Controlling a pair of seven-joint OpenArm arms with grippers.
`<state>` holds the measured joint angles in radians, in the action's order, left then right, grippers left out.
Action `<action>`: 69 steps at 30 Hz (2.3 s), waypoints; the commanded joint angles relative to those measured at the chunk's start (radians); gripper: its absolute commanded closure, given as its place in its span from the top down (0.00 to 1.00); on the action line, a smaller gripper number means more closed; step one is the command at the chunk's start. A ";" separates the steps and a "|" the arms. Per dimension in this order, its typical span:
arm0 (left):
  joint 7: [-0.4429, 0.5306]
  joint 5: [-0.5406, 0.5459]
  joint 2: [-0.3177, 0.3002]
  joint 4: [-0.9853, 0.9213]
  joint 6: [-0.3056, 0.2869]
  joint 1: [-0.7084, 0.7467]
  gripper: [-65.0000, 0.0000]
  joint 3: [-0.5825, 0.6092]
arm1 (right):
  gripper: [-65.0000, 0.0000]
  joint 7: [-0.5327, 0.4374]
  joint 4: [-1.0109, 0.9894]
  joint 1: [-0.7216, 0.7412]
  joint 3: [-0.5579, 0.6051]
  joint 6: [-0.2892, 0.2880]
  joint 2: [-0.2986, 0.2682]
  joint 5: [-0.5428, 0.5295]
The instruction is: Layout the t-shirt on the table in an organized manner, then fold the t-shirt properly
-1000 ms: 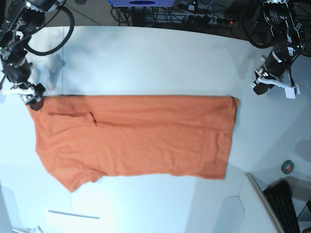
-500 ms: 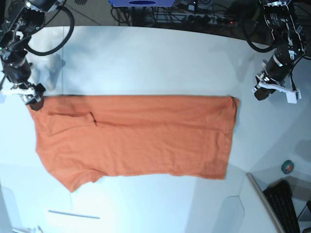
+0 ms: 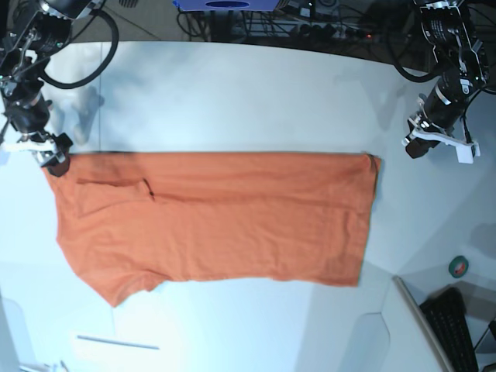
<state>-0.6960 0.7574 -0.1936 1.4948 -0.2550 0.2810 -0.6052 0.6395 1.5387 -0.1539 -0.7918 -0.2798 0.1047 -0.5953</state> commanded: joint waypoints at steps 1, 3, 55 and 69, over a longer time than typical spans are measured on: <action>0.017 0.014 -0.014 0.016 -0.004 -0.002 0.00 -0.003 | 0.64 -0.017 0.023 0.006 0.001 -0.008 -0.007 -0.018; 0.017 0.014 -0.014 0.016 -0.004 -0.002 0.00 -0.003 | 0.64 -0.017 0.023 0.006 0.001 -0.008 -0.007 -0.018; 0.017 0.009 -0.019 0.016 -0.004 0.001 0.37 -0.005 | 0.64 -0.034 0.016 0.006 -0.008 -0.008 -0.016 -0.015; 0.017 0.009 -0.019 0.016 -0.004 0.001 0.66 -0.005 | 0.64 -0.054 0.016 -0.003 -0.007 -0.008 -0.016 -0.015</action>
<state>-0.6960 0.7532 -0.1974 1.4948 -0.2550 0.2832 -0.6052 0.6048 1.5383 -0.1661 -0.7982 -0.2798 0.0975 -0.5953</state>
